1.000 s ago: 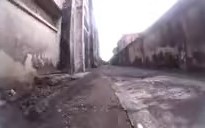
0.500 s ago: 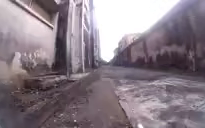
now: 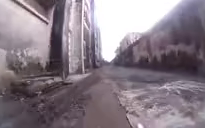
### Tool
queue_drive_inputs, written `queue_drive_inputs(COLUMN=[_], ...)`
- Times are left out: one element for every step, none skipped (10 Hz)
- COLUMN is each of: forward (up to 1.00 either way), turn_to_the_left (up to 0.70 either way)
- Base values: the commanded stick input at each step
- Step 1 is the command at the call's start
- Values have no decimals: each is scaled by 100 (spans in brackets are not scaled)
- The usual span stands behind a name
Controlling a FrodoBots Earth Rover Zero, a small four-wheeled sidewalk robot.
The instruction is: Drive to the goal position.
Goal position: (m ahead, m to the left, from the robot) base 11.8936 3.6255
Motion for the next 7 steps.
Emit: queue_drive_inputs(forward=[85, 85, 85, 85, 85, 85, 85], turn_to_the_left=[1, 1, 1, 1, 1, 1, 1])
